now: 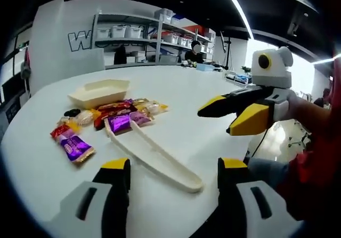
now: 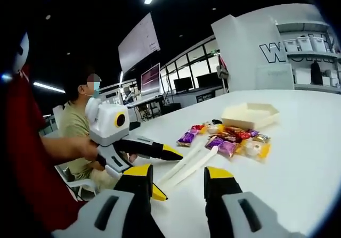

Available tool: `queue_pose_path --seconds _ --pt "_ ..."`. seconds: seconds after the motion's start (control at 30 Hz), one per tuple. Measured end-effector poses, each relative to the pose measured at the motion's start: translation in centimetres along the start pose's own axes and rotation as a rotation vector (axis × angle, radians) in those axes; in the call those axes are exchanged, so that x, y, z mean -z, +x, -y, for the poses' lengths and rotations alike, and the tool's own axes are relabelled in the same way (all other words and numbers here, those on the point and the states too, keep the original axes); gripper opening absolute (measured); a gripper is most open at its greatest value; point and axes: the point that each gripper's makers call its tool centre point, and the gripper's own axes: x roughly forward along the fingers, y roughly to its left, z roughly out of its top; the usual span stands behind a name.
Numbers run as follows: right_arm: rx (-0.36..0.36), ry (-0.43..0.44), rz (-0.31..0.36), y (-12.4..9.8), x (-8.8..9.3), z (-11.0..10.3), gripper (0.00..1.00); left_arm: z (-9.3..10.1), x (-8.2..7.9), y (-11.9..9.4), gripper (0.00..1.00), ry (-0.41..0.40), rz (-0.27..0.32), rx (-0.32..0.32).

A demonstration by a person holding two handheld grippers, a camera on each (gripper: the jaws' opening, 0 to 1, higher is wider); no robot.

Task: Place the target food into the container with the food tongs after gripping and lifting it, then release it inside without dropping or visibly crushing the food.

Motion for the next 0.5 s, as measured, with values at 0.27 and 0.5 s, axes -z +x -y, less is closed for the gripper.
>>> queue_pose_path --seconds 0.27,0.5 --pt "0.006 -0.003 0.003 -0.28 -0.14 0.27 0.33 0.09 0.35 1.2 0.69 0.036 -0.039 -0.048" --pt "0.004 0.006 0.007 -0.42 -0.16 0.43 0.32 -0.71 0.71 0.64 0.63 0.074 -0.05 -0.069"
